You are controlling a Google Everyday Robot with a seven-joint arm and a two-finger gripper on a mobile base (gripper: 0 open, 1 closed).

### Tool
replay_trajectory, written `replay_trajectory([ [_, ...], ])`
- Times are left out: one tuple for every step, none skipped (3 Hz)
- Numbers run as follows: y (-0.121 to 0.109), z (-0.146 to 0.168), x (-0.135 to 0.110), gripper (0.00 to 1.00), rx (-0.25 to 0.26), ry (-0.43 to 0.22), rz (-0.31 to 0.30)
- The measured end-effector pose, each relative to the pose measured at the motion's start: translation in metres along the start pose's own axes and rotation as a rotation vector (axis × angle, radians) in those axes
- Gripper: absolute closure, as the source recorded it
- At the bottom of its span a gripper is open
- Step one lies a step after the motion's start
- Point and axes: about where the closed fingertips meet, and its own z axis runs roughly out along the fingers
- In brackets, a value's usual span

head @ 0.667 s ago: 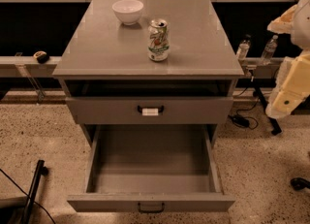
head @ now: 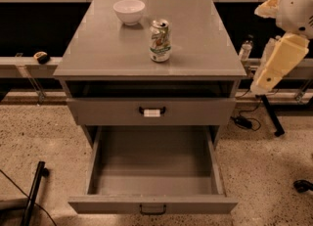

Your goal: Place 7up can into middle drawer

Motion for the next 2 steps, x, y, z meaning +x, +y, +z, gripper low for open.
replay_trajectory([
  [-0.058, 0.033, -0.02, 0.0, 0.028, -0.132, -0.008],
  [-0.108, 0.071, -0.046, 0.0, 0.038, -0.346, 0.04],
])
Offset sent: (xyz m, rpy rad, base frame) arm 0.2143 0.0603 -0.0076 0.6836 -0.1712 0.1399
